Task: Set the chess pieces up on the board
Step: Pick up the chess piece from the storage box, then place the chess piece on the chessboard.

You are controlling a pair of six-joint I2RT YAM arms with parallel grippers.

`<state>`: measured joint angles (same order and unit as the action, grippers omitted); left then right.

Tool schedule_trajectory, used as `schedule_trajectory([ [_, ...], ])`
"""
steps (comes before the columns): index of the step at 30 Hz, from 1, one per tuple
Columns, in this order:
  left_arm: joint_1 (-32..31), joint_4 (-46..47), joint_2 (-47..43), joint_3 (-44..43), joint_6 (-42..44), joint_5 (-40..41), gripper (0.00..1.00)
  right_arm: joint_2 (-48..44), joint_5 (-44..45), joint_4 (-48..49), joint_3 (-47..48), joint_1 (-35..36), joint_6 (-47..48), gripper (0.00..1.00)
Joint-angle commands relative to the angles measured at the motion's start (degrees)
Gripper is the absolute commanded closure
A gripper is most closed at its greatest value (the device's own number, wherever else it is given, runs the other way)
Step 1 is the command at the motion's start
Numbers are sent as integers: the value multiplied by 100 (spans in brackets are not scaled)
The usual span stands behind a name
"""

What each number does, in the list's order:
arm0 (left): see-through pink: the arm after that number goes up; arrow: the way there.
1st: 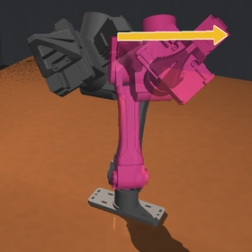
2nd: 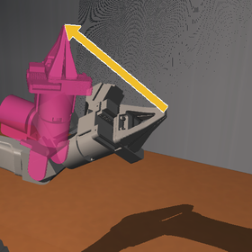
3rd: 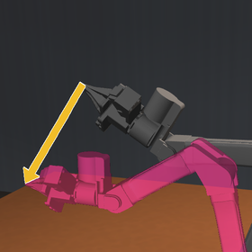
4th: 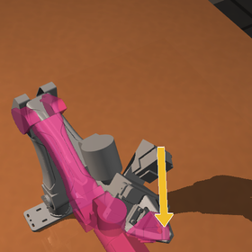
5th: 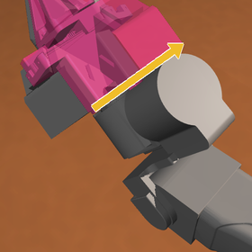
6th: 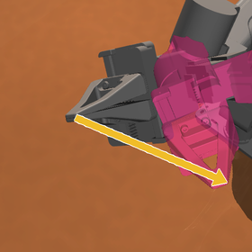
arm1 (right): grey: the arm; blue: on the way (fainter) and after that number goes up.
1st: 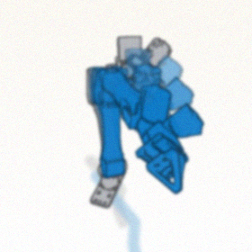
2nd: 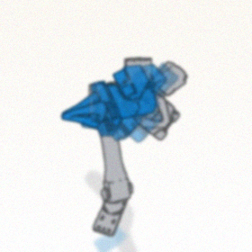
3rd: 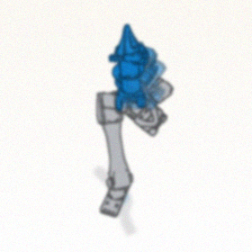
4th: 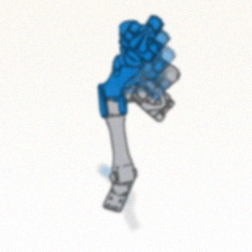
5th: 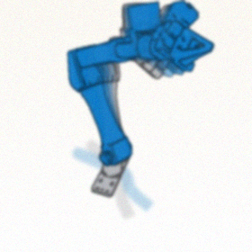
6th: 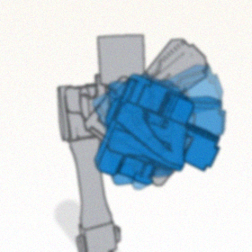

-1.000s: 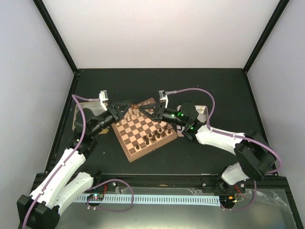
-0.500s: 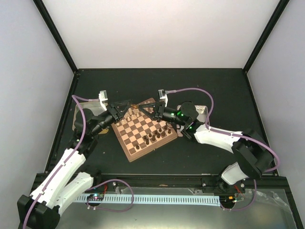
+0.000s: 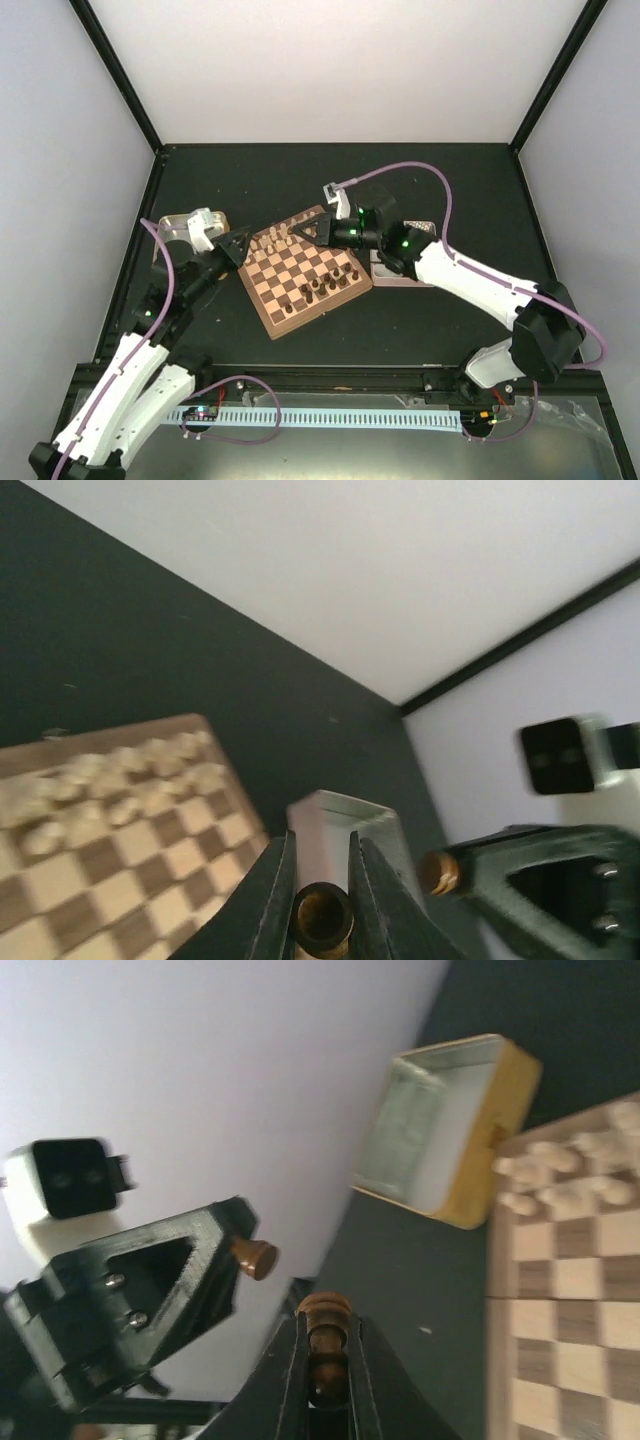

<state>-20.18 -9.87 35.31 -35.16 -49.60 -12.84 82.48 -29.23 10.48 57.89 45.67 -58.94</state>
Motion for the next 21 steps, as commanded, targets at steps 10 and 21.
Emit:
schedule_trajectory([
  [10,59,-1962,-1036,-307,1691,2341,98,2382,2540,-6628,3696,1000,3526,99],
  [21,59,-2164,-1306,-308,1783,2758,98,3911,3246,-7936,5277,1630,3828,97],
])
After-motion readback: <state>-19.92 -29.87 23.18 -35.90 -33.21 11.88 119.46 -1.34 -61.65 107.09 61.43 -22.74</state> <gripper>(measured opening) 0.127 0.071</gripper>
